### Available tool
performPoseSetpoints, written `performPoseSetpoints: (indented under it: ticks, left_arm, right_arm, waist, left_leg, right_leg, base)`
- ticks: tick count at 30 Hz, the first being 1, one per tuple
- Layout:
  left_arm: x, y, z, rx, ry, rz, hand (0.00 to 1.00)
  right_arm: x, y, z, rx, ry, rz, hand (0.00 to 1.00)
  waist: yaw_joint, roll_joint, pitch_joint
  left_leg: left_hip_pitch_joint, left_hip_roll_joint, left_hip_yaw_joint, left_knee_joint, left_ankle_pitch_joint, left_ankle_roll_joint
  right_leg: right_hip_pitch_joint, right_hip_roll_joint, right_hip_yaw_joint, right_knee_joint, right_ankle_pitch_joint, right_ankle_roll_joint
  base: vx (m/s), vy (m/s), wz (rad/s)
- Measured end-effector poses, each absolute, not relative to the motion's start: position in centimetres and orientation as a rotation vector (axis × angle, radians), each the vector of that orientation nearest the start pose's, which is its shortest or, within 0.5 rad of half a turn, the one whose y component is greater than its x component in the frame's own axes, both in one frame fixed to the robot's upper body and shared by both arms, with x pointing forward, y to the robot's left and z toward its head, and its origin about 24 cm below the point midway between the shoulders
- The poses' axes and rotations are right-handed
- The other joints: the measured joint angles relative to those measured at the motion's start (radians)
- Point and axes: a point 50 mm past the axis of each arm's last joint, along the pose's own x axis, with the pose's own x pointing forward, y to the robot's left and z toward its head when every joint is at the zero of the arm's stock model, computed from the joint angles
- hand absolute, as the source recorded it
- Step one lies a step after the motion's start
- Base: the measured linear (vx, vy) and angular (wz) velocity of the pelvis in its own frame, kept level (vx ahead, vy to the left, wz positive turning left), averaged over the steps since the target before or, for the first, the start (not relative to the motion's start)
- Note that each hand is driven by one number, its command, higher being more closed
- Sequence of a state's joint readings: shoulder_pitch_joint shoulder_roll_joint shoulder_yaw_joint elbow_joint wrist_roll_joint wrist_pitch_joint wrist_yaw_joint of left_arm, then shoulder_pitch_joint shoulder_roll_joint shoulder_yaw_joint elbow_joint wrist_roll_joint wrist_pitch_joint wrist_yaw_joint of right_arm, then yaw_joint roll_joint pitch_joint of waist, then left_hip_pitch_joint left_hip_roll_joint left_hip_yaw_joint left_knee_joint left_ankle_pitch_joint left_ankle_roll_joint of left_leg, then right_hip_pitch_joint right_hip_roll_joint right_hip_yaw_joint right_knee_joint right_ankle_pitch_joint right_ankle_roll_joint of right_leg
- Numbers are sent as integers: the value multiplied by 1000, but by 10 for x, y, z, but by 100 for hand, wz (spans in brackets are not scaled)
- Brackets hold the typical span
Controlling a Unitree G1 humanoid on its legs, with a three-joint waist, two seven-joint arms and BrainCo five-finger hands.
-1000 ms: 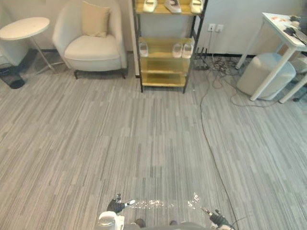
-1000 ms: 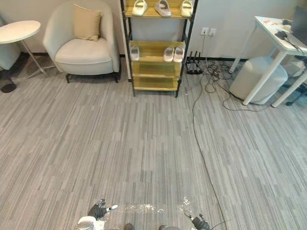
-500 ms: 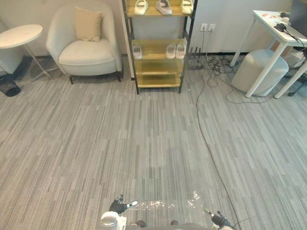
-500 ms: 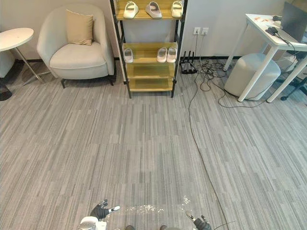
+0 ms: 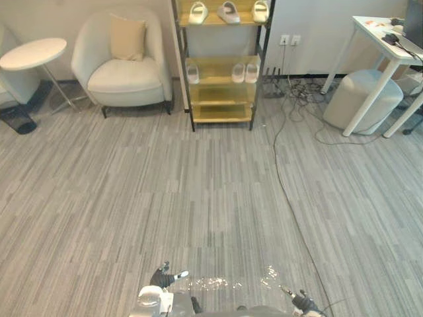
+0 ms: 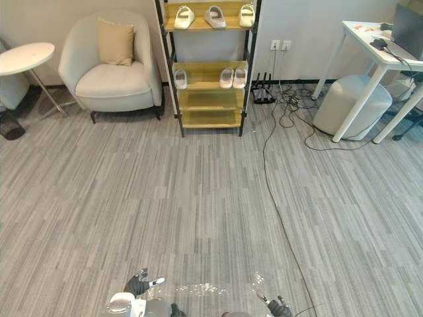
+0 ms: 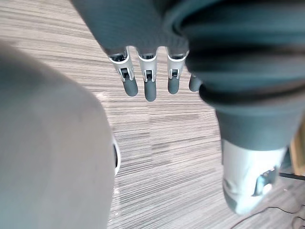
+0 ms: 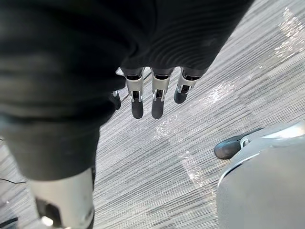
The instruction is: Organize the slippers on the shoe rack
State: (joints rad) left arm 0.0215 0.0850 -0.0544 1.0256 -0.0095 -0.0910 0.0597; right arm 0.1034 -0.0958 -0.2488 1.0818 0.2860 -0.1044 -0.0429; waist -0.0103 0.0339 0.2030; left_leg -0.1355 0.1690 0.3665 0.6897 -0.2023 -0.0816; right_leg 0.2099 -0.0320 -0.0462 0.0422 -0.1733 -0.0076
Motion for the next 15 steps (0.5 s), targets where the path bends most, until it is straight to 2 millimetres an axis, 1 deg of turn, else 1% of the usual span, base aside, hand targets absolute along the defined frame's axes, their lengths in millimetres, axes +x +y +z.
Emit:
performPoseSetpoints:
  ticks: [1,2,3,4,5,6,7,8,9,10,11,12,13,15]
  left_arm:
    - [134,178,-149,120,940,55,0]
    - [136,178,-148,121,928,55,0]
    - [137,177,-147,120,924,55,0]
    - [136,177,-148,116,926,57,0]
    - [133,174,-149,102,932,62,0]
    - [133,175,-149,101,932,64,0]
    - [133,178,-149,104,933,70,0]
    - [132,183,-148,117,936,76,0]
    - [132,187,-148,127,940,81,0]
    - [132,187,-148,128,940,81,0]
    - [131,188,-149,136,944,76,0]
    - [127,188,-151,142,966,74,0]
    - [126,188,-151,143,968,72,0]
    - [126,184,-151,136,968,64,0]
  right_arm:
    - [80,-224,-159,251,1018,-521,0]
    - [80,-224,-159,250,1023,-522,0]
    - [80,-225,-159,249,1022,-523,0]
    - [80,-226,-159,245,1022,-525,0]
    - [78,-230,-158,229,1025,-524,0]
    - [78,-229,-159,224,1030,-518,0]
    - [75,-228,-159,224,1040,-515,0]
    - [69,-221,-162,238,1058,-510,0]
    - [69,-216,-163,250,1056,-497,0]
    - [70,-216,-162,250,1055,-495,0]
    - [71,-215,-163,254,1057,-494,0]
    - [67,-214,-164,257,1074,-496,0]
    - [67,-214,-164,255,1074,-494,0]
    - [69,-220,-162,222,1066,-479,0]
  waist:
    - [0,0,3]
    - [1,-3,5]
    - [3,-4,5]
    - [5,1,4]
    - [6,15,-4]
    - [7,14,-5]
    - [11,1,-18]
    - [10,-32,-37]
    - [10,-57,-45]
    - [10,-59,-44]
    - [6,-63,-40]
    - [6,-57,-35]
    - [4,-57,-34]
    - [-2,-36,-24]
  left_leg:
    - [-19,-14,-9,-47,-23,10]
    - [-39,-41,-29,-150,-17,12]
    - [-43,-52,-42,-221,-7,11]
    - [-35,-68,-67,-330,20,2]
    - [-43,-59,-102,-377,28,6]
    - [-45,-60,-106,-361,43,28]
    - [-50,-76,-104,-334,41,52]
    - [-50,-100,-86,-328,12,63]
    - [-14,-120,-53,-361,-8,74]
    - [-7,-123,-51,-367,-8,72]
    - [27,-134,-50,-383,-15,80]
    - [123,-155,-48,-426,-19,99]
    - [142,-158,-48,-439,-19,99]
    - [252,-156,-49,-521,-19,99]
  right_leg:
    - [-4,-12,13,-1,0,0]
    - [-12,-35,30,-3,-5,8]
    - [-19,-44,41,1,-11,18]
    - [-29,-52,58,2,-23,33]
    - [-35,-43,82,15,-46,53]
    - [-35,-45,91,32,-64,61]
    - [-42,-62,102,79,-104,67]
    - [-76,-90,112,162,-135,73]
    - [-233,-106,121,462,-125,126]
    - [-249,-109,122,500,-120,147]
    - [-306,-111,119,631,-101,224]
    - [-352,-124,64,801,-126,198]
    - [-355,-128,48,813,-132,184]
    - [-379,-120,-61,803,-178,99]
  base:
    - [127,89,-38]
    - [144,111,-39]
    - [151,146,-48]
    - [235,237,-64]
    - [202,206,-62]
    - [280,246,-58]
    - [279,189,-37]
    - [539,306,-53]
    - [399,196,-39]
    - [442,225,-29]
    - [483,220,2]
    - [483,220,4]
    - [512,171,4]
    - [497,115,-1]
